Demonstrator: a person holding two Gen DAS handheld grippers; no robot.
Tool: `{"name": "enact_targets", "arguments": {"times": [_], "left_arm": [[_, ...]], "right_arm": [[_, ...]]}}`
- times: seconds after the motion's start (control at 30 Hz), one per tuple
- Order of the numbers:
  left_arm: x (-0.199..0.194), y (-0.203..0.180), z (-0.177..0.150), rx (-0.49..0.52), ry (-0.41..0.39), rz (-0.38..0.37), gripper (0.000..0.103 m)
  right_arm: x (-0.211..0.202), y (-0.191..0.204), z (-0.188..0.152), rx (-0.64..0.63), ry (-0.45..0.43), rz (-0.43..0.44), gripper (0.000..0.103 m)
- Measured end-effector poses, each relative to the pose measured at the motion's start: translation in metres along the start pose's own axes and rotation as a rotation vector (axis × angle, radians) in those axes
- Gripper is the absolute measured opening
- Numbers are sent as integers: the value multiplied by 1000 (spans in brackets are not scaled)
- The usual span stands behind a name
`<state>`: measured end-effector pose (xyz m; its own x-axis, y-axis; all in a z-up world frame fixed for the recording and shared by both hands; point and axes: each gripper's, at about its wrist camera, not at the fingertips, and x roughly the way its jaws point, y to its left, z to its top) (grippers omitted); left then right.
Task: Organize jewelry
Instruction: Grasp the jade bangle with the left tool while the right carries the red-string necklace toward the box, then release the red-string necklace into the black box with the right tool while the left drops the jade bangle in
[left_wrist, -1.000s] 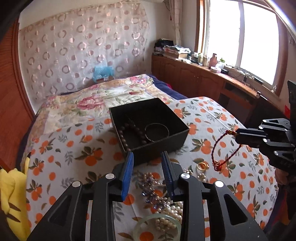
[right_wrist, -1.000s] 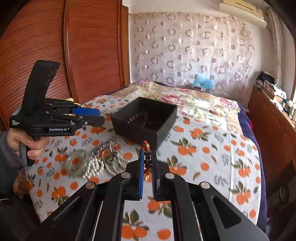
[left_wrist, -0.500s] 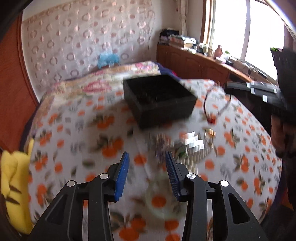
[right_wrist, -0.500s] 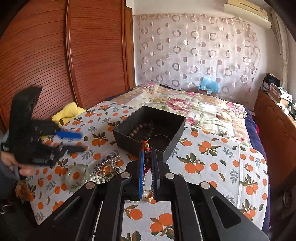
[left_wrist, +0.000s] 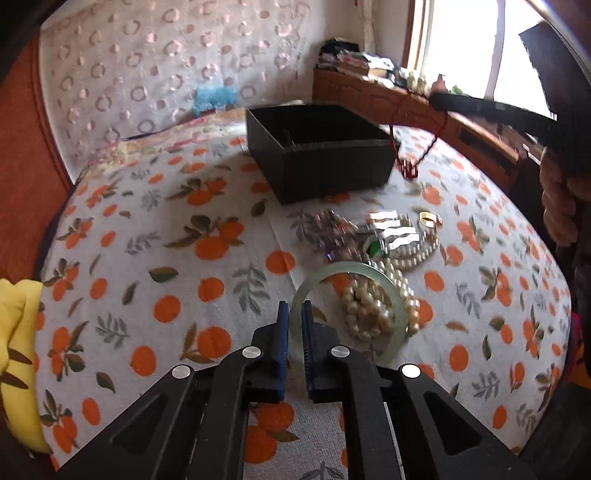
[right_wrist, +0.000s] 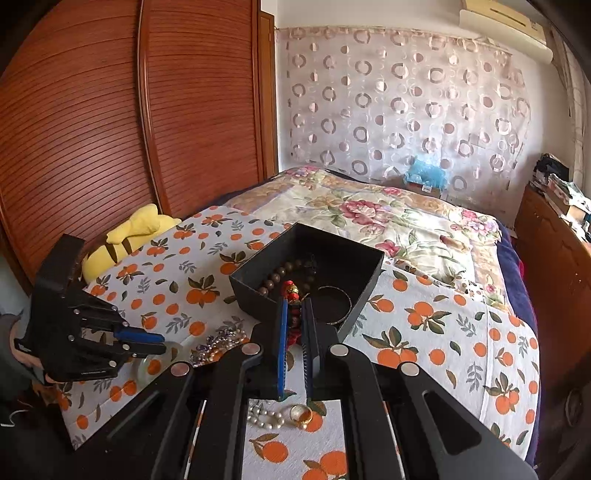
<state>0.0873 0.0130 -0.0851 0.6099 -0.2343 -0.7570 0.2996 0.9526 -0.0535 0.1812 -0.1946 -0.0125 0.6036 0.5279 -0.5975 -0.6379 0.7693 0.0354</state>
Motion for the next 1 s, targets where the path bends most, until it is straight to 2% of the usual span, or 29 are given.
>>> {"name": "enact_targets", "arguments": {"times": [0.2,0.43,0.63,0.8,0.87,1.0], "left_arm": [[-20,15,28,-36,-87,40,6],[-22,16,81,-28,-166,65,6],[-11,8,112,-4,-187,74,6],[7,8,130,-10,-169,70,6],[13,7,137,-8,-163,68,6],[26,6,147,-7,-148,66,6]], "right_arm": [[7,-6,10,2,-9,-5,8],[31,-17,22,23,-17,-23,8],[47,-27,26,43,-7,-10,9],[57,-36,26,64,21,18,10],[58,-39,25,65,24,19,21],[61,-47,28,79,23,23,22]]}}
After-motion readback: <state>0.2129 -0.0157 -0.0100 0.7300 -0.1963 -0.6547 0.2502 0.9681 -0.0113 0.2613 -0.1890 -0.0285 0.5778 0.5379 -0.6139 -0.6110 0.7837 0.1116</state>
